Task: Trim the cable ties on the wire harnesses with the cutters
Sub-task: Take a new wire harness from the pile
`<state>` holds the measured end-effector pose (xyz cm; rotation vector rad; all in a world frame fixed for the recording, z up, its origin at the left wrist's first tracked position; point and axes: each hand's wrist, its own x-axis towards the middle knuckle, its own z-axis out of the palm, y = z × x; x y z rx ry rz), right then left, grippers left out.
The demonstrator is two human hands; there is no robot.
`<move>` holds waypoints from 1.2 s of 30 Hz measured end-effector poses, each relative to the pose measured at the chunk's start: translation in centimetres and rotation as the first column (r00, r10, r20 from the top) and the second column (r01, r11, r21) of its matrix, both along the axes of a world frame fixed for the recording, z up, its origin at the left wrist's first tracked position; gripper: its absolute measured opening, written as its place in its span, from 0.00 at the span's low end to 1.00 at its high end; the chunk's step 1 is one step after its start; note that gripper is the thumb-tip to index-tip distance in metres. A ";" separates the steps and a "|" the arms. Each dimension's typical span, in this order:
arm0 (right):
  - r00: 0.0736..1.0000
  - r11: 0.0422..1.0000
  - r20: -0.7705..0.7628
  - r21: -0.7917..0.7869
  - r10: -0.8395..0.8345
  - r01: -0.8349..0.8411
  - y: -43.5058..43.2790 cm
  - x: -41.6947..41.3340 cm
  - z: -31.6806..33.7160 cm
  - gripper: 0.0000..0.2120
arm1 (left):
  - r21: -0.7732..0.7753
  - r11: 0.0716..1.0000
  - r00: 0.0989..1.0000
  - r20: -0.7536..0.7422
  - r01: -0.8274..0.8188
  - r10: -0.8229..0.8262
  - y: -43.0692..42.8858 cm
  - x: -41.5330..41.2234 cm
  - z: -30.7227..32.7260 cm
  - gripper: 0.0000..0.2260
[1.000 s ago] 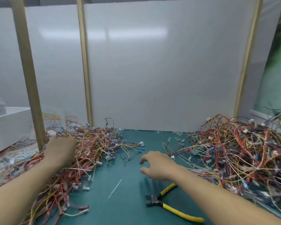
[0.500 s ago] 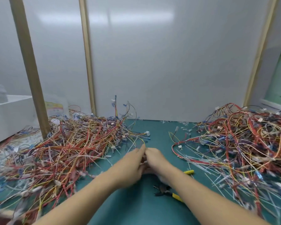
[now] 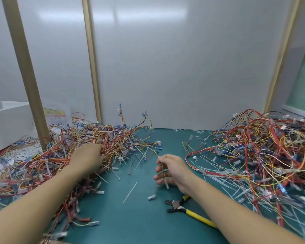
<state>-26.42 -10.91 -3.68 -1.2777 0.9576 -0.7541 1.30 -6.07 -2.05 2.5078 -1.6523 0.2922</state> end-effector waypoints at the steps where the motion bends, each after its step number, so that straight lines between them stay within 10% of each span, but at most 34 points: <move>1: 1.000 1.000 -0.014 -0.012 0.003 -0.004 0.0 -0.1 0.0 0.09 | -0.040 0.999 0.999 -0.018 0.028 -0.028 -0.2 0.1 0.1 0.16; 6: 0.997 0.997 -0.073 -0.070 0.030 -0.035 -0.1 -0.1 0.5 0.10 | -0.226 0.970 0.918 -0.359 0.087 -0.165 -0.5 0.4 2.2 0.12; 13: 0.996 0.959 -0.090 -0.279 0.018 -0.042 -0.5 3.1 2.7 0.12 | -0.576 0.789 0.547 -0.739 -0.212 -0.393 -0.8 1.3 10.5 0.12; 17: 0.993 0.986 0.121 -0.164 0.002 0.018 -0.8 4.2 4.1 0.17 | -0.591 0.800 0.590 -0.611 0.103 -0.528 -0.9 -5.1 13.1 0.09; 19: 0.972 1.000 0.236 0.004 -0.016 0.015 -1.1 3.9 4.8 0.19 | -0.402 0.789 0.721 -0.344 0.465 -0.601 0.3 -9.1 10.6 0.09; 22: 0.993 0.993 0.115 0.117 0.017 -0.031 -1.1 3.2 4.3 0.15 | 0.021 0.622 0.622 -0.062 0.783 -0.781 2.4 -13.2 5.3 0.11; 26: 1.000 0.999 -0.023 0.029 -0.013 0.014 -1.1 1.8 2.7 0.14 | -0.269 0.696 0.692 -0.127 0.666 -0.711 1.3 -11.9 2.9 0.23; 29: 0.987 0.995 -0.161 -0.089 0.024 -0.039 -1.2 0.5 2.1 0.16 | -0.579 0.734 0.795 -0.226 0.355 -0.563 -2.0 -9.3 3.1 0.10; 32: 0.973 0.970 -0.206 -0.195 0.103 -0.144 -1.1 -0.4 1.3 0.14 | -0.474 0.780 0.883 -0.011 0.408 -0.468 -4.6 -7.8 3.2 0.10; 36: 0.965 0.928 -0.253 -0.339 0.065 -0.151 -1.7 -1.3 0.4 0.16 | 0.000 0.697 0.696 -0.053 0.717 -0.716 -7.4 -9.1 5.2 0.15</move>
